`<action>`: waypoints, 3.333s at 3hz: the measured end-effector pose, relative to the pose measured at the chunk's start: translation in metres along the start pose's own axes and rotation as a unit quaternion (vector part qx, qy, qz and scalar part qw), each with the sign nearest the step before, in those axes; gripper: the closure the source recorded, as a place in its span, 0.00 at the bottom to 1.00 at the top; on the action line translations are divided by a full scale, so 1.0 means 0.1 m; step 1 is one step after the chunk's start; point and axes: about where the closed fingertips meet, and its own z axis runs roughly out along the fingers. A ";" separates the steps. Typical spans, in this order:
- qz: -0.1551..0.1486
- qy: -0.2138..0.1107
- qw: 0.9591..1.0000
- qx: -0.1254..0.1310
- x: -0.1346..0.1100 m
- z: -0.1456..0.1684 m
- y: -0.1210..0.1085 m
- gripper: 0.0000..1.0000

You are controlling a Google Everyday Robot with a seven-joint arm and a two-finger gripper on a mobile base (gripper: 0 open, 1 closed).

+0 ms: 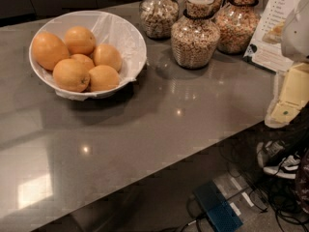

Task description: Pick orange from white bowl

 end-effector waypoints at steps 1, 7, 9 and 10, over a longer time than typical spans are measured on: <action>0.000 0.000 1.000 0.000 0.00 0.00 0.00 0.00; -0.145 -0.139 0.980 0.007 -1.61 0.31 -0.03 0.00; -0.179 -0.221 0.959 -0.009 -2.51 0.48 0.05 0.00; -0.193 -0.233 0.953 -0.014 -2.69 0.53 0.13 0.00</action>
Offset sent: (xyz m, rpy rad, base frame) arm 0.0088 0.0203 -0.0108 0.0441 0.0249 0.0344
